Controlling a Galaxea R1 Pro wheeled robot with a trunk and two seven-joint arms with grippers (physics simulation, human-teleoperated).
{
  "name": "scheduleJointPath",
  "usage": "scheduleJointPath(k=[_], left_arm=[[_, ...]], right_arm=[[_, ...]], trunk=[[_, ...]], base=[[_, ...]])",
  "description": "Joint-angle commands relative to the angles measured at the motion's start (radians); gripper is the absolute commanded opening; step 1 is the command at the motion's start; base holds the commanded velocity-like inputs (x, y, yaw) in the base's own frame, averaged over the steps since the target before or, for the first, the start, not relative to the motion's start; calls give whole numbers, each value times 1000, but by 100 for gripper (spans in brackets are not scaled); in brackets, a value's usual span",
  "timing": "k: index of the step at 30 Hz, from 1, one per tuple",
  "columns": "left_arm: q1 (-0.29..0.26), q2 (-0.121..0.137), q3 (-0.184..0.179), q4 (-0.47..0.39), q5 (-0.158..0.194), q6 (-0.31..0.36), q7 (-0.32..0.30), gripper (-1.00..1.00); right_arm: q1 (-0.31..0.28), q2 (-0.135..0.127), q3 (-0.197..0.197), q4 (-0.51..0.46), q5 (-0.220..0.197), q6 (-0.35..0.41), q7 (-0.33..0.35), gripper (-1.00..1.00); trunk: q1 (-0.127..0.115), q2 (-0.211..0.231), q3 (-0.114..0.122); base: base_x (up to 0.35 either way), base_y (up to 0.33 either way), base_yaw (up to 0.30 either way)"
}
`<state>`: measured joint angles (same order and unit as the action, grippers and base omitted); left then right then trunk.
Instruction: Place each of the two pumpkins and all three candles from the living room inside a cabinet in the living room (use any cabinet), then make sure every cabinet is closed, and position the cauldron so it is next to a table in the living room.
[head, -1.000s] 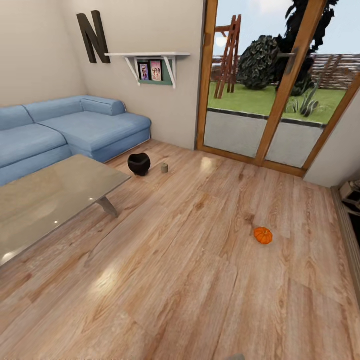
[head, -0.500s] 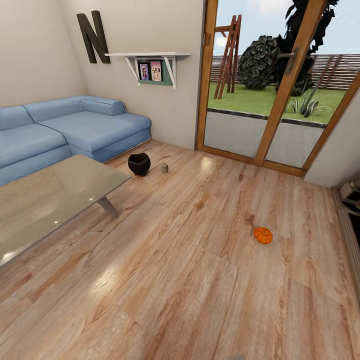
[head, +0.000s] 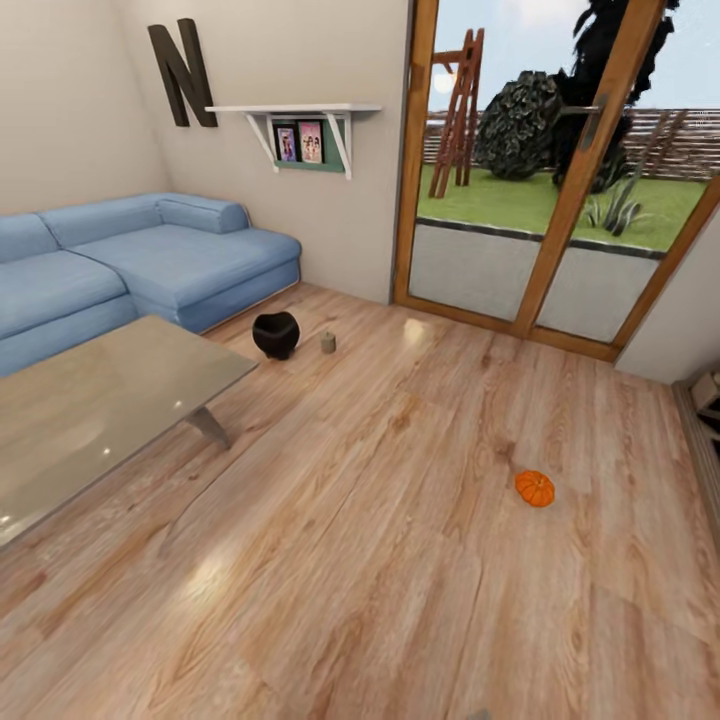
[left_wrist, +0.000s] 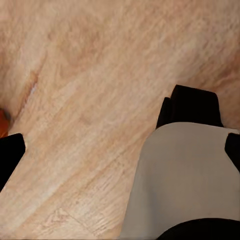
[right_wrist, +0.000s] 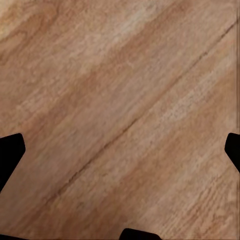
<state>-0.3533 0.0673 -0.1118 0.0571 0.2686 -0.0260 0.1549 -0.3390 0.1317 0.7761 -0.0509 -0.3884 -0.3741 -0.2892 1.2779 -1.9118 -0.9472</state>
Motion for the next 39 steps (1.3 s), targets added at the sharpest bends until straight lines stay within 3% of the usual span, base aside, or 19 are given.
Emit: scheduleJointPath(k=[1,23,31,39], left_arm=[[4,4,0,0,0,-1,0,100],[12,4,0,0,-2,-8,-4,100],[12,8,0,-2,-3,-8,-156,100],[11,9,0,-2,-3,-8,-176,100]], right_arm=[[0,-1,0,0,0,0,0,100],[0,-1,0,14,-2,1,0,100],[0,-1,0,14,-3,1,-1,100],[0,0,0,14,-3,2,-1,100]], trunk=[[0,0,0],[0,0,1],[0,0,7],[0,0,7]], base=[[337,0,0],[338,0,-15],[338,0,-199],[338,0,-16]])
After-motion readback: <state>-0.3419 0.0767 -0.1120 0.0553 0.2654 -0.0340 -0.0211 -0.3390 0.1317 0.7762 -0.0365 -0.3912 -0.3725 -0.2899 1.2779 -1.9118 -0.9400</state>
